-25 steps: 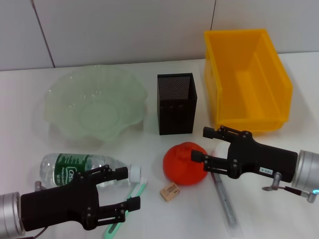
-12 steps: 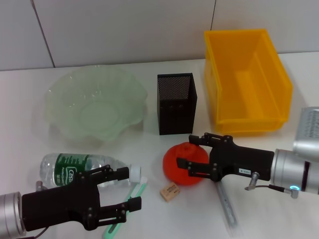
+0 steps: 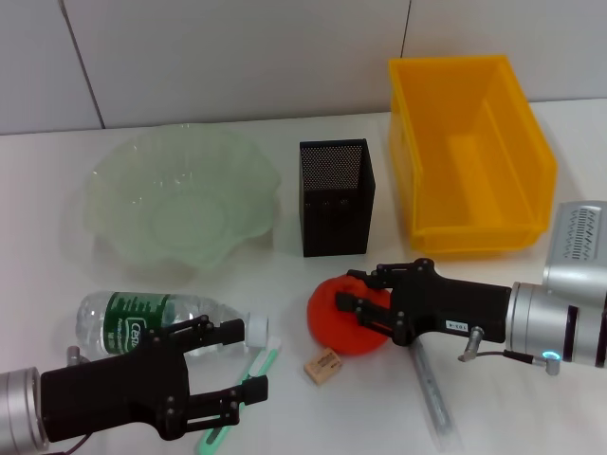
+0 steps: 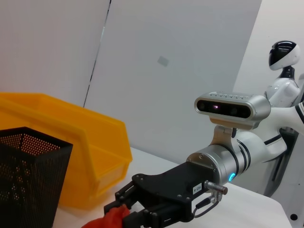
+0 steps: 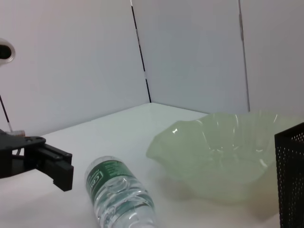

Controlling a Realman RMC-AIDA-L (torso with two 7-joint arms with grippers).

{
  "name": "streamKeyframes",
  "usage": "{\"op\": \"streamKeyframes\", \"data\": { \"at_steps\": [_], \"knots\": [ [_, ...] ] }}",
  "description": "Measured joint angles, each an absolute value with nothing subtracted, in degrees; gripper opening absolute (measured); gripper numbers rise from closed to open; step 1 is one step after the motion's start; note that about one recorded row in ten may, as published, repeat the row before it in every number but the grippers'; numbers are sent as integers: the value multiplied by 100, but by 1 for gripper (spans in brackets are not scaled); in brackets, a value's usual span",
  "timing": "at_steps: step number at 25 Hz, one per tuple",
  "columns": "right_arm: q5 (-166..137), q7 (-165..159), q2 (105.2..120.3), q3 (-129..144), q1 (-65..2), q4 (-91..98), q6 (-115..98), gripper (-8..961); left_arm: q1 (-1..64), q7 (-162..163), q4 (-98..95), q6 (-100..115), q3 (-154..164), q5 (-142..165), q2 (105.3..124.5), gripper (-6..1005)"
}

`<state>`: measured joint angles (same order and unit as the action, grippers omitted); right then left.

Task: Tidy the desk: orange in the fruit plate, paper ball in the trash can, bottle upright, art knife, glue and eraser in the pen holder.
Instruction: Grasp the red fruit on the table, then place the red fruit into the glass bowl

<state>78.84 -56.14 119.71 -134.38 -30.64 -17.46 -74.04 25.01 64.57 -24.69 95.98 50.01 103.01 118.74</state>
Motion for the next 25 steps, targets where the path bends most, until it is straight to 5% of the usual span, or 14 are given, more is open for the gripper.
{"op": "streamKeyframes", "data": {
  "at_steps": [15, 25],
  "knots": [
    [8289, -5410, 11950, -13490, -2781, -2102, -8409, 148, 2498, 6451, -2460, 9597, 4977, 10301, 11874, 783],
    [8958, -5448, 11948, -13473, -2721, -2419, -9194, 99, 2488, 6389, -2433, 9599, 4956, 10301, 11874, 783]
  ]
}}
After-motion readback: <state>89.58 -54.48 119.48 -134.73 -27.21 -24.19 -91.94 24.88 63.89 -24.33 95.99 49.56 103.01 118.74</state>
